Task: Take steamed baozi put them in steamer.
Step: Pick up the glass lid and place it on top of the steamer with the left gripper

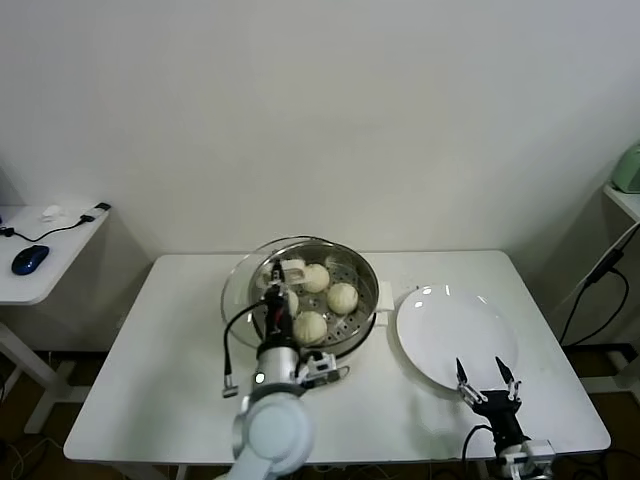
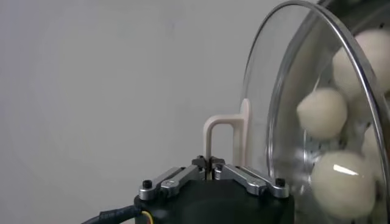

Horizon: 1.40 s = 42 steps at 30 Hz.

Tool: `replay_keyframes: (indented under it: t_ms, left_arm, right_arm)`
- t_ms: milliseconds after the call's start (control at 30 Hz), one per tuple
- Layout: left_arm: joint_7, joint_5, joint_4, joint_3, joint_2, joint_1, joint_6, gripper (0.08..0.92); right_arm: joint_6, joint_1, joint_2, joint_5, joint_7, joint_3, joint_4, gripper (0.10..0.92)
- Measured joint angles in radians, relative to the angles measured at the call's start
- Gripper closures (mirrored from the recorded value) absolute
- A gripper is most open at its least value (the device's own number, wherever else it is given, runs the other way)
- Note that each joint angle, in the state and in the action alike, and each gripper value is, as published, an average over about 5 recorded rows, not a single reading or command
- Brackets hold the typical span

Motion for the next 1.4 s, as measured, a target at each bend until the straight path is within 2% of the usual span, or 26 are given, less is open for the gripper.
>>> replay_keyframes:
  t_ms: [167,367,667,1100,1200,1400]
  left_arm:
    - [-0.013,0.036,0.068,0.038,-0.062,-0.027,0.006,0.868]
    - [-0.036,0.05,0.151,0.052,-0.096,-0.059,0.006,0.868]
    - [-0.057,0.054,0.23,0.045,-0.102,-0.094,0.006,0.868]
    - [-0.077,0.049,0.267,0.033,-0.093,-0.097,-0.007,0.868]
    - [-0.082,0.05,0.269,0.033,-0.091,-0.095,-0.011,0.841]
    - [-0.078,0.05,0.265,0.032,-0.08,-0.096,-0.023,0.681]
  right_arm:
    - [0.014,-0.003,0.004,-0.001,0.0,0.0,-0.009,0.202]
    - [0.028,-0.006,0.008,0.001,0.003,0.006,-0.015,0.203]
    - [0.04,-0.003,0.018,-0.002,0.005,0.008,-0.025,0.203]
    - [0.05,0.002,0.029,-0.019,0.008,0.006,-0.027,0.203]
    - [0.055,0.004,0.031,-0.024,0.009,0.006,-0.027,0.203]
    - [0.063,0.004,0.032,-0.027,0.008,0.002,-0.028,0.203]
